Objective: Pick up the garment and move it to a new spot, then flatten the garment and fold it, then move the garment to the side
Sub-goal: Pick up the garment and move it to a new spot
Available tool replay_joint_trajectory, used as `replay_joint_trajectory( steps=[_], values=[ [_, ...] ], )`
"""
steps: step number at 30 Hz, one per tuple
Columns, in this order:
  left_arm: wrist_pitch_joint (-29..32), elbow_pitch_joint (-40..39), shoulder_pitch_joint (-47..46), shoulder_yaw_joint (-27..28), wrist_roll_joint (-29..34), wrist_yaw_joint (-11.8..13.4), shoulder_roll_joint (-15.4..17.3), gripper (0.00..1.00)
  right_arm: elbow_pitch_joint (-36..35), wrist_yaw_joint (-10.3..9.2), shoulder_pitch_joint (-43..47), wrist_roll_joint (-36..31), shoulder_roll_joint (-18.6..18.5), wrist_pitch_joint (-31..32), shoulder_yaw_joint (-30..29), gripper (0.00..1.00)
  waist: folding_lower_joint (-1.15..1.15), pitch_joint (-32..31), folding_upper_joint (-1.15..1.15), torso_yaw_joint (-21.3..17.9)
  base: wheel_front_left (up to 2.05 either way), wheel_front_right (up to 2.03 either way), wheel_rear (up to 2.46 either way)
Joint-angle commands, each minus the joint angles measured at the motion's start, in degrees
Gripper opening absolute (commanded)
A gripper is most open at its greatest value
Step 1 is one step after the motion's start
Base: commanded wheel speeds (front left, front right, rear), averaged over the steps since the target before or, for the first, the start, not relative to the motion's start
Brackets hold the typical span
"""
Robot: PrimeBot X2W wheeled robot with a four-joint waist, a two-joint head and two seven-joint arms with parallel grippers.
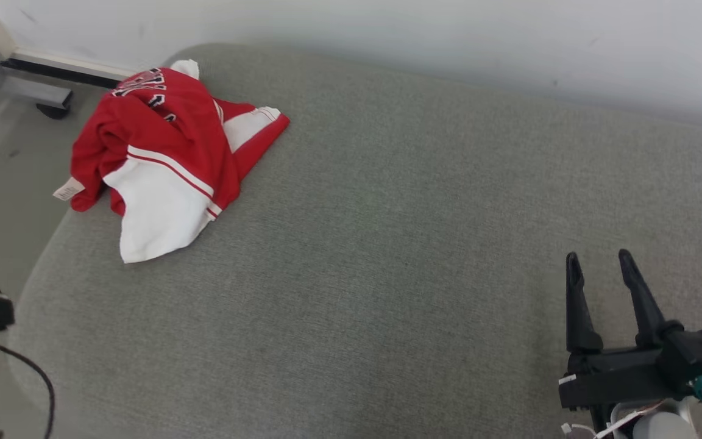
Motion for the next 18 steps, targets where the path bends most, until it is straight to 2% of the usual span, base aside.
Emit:
replay_joint_trajectory(
  steps=[1, 8, 18],
  values=[
    [0.37, 0.83, -2.53, 0.37, -0.68, -0.35, 1.09, 1.0, -0.58, -0.12, -1.22, -0.75, -0.13, 0.0, -0.49, 1.0, -0.01, 6.21, 0.0, -5.33, 0.0, 0.0, 0.0],
    [2.53, 6.4, -13.48, 1.11, -3.16, -1.93, 7.62, 1.0, -2.95, -0.12, -3.83, -0.19, -0.13, -0.02, -1.55, 1.0, -0.01, 12.55, 0.0, -11.14, 0.0, 0.0, 0.0],
    [6.22, 19.93, -24.46, -1.73, -6.33, -3.15, 13.62, 1.0, -5.3, -0.12, -4.7, 0.62, -0.12, -0.03, -2.42, 1.0, -0.01, 15.79, 0.0, -16.39, 0.0, 0.0, 0.0]
  ],
)
